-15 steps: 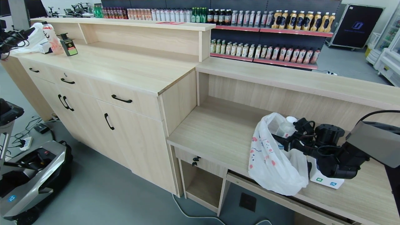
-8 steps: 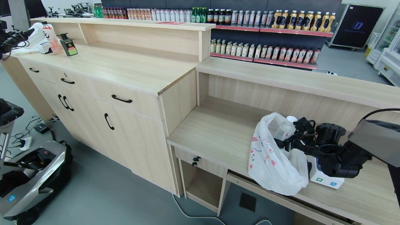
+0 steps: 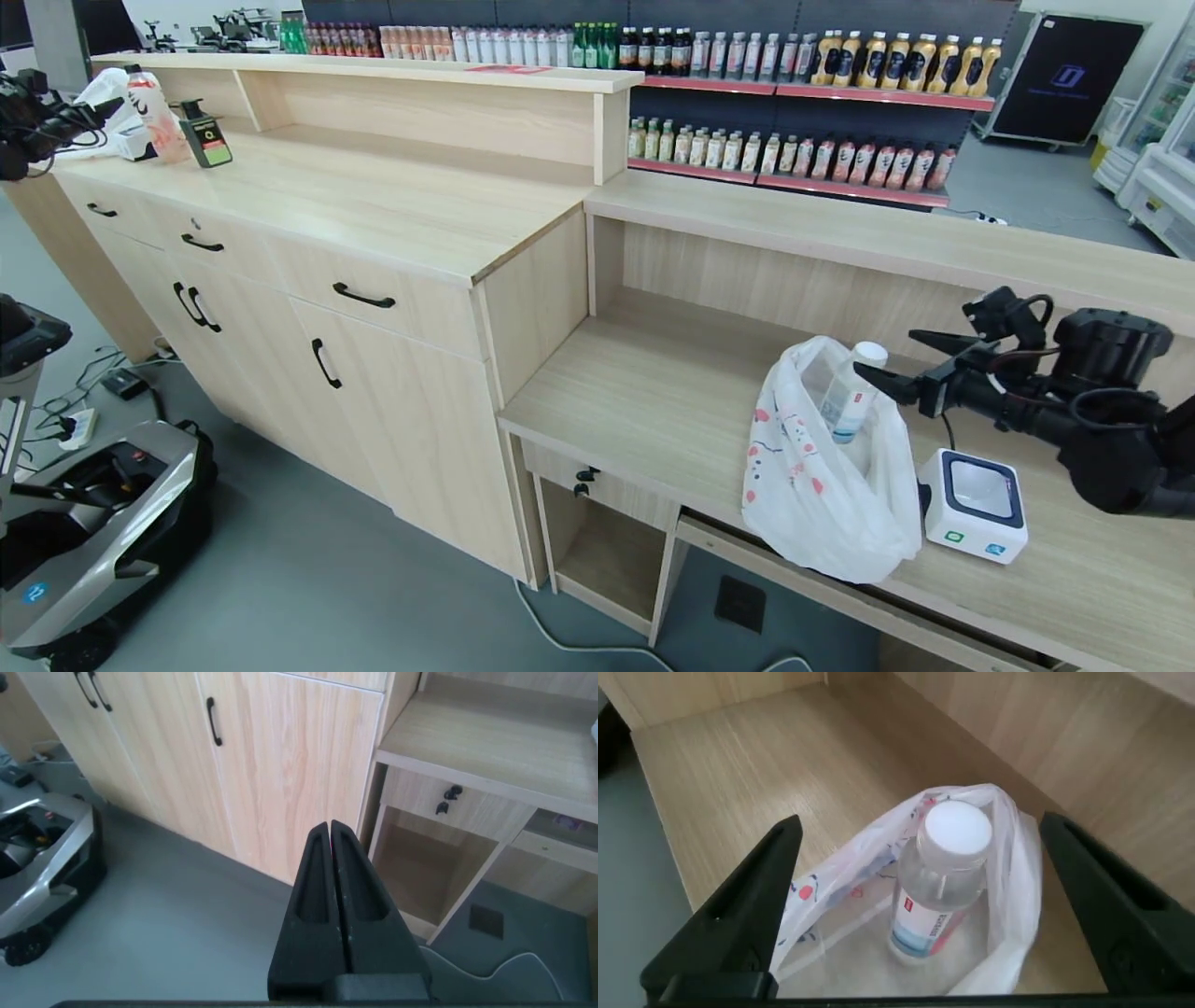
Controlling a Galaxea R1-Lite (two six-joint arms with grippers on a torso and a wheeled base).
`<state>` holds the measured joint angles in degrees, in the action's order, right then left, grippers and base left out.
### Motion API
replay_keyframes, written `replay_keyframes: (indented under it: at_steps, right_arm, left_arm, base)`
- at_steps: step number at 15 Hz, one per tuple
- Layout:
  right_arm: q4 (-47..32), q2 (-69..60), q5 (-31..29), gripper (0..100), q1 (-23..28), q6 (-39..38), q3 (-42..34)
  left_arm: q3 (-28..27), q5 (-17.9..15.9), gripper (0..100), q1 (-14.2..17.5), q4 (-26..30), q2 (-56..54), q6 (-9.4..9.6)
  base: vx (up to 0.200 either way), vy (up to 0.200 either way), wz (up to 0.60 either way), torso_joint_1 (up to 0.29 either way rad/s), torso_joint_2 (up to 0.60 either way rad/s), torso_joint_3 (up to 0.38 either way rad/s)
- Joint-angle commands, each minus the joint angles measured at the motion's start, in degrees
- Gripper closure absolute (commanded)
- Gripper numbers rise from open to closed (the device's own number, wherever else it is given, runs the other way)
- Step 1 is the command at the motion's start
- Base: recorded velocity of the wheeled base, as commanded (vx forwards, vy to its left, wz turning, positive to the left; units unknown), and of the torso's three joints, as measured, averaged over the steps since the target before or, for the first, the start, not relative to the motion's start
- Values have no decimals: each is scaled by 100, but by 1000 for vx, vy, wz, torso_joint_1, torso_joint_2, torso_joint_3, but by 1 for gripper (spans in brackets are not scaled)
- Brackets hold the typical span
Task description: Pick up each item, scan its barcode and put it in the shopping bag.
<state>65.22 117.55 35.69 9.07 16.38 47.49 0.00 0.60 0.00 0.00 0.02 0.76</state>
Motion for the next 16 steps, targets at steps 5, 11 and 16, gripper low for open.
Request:
replay_keyframes:
  at_steps: [5, 11, 16]
  right_arm:
    - [-554, -2747, -27, 0, 1712, 770, -2095]
    - [-958, -3309, -1891, 0, 2573, 401, -2069]
    - [-1776, -2887, -3438, 0, 2960, -373, -1884]
  left_arm:
    - [0, 2, 100, 0, 0, -2, 4]
    - [0, 2, 100, 0, 0, -2, 4]
    - [0, 2, 100, 0, 0, -2, 4]
  base:
    - [0, 0, 0, 0, 0, 0]
    - [0, 0, -400, 2, -1, 2]
    - [0, 0, -600, 2, 0, 3]
